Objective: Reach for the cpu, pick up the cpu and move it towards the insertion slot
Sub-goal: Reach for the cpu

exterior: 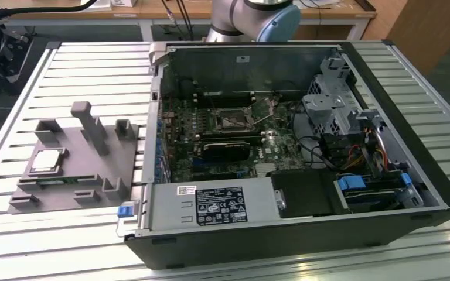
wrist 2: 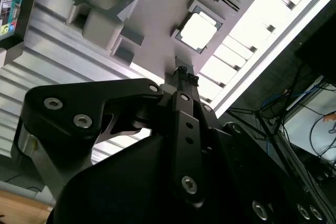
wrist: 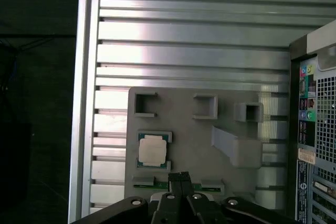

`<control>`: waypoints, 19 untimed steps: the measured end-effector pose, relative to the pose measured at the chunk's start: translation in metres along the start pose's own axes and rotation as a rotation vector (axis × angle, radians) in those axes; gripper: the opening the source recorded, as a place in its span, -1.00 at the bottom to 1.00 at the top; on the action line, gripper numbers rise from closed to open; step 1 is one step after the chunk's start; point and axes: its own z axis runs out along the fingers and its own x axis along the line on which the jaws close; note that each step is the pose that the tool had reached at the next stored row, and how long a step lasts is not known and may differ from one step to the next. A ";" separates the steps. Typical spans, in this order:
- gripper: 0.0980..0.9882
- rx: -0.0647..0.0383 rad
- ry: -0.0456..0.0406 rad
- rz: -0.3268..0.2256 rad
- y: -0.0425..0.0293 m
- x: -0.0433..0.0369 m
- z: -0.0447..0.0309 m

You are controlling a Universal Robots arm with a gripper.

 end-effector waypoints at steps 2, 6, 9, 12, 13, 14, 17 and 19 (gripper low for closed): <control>-0.98 0.000 -0.0001 0.000 0.0000 0.0007 0.0001; -0.98 0.000 -0.0001 0.000 0.0001 0.0049 0.0003; -0.98 0.000 -0.0001 0.000 0.0001 0.0073 0.0009; -0.98 0.000 -0.0001 0.000 0.0000 0.0098 0.0022; -0.98 0.001 -0.0003 0.000 -0.0001 0.0101 0.0027; -0.98 0.001 -0.0002 0.000 -0.0002 0.0103 0.0031; -0.98 0.002 0.0000 -0.001 -0.0010 0.0111 0.0046; -0.98 0.002 -0.0001 -0.001 -0.0020 0.0113 0.0062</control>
